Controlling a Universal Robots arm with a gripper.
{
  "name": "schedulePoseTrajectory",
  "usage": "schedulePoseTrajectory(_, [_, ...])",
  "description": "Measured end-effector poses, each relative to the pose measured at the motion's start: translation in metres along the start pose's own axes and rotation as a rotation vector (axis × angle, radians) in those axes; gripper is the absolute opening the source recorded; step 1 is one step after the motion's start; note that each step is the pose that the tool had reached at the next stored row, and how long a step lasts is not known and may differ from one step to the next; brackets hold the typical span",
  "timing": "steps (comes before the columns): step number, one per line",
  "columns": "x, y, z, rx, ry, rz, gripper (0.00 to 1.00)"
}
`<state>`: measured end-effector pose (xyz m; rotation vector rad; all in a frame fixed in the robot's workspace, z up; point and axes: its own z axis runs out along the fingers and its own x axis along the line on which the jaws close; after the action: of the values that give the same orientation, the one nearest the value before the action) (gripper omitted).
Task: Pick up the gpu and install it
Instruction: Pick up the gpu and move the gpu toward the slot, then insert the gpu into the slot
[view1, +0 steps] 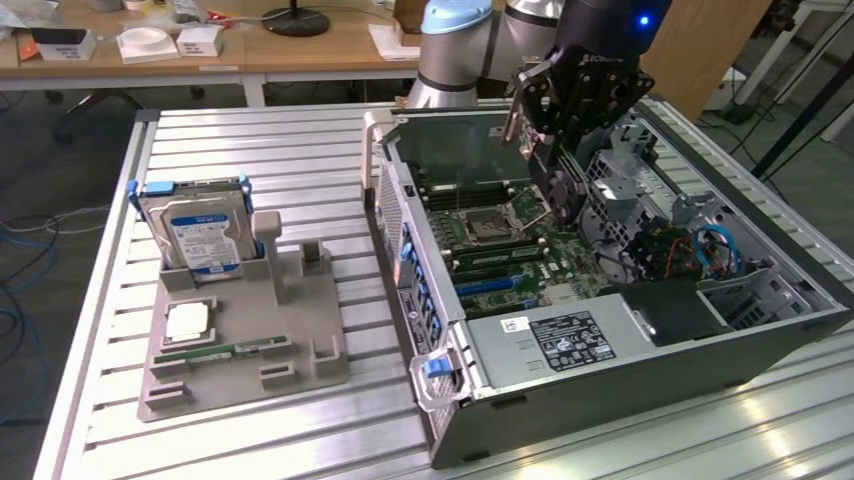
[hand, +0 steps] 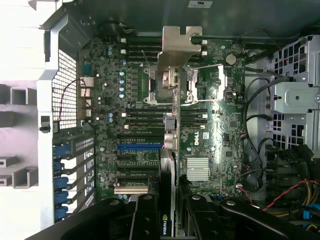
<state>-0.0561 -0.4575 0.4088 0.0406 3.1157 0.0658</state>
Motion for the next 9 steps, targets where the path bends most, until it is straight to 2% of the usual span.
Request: schedulePoseTrajectory(9, [0.0000, 0.0000, 0.0000, -0.0001, -0.0001, 0.000, 0.26])
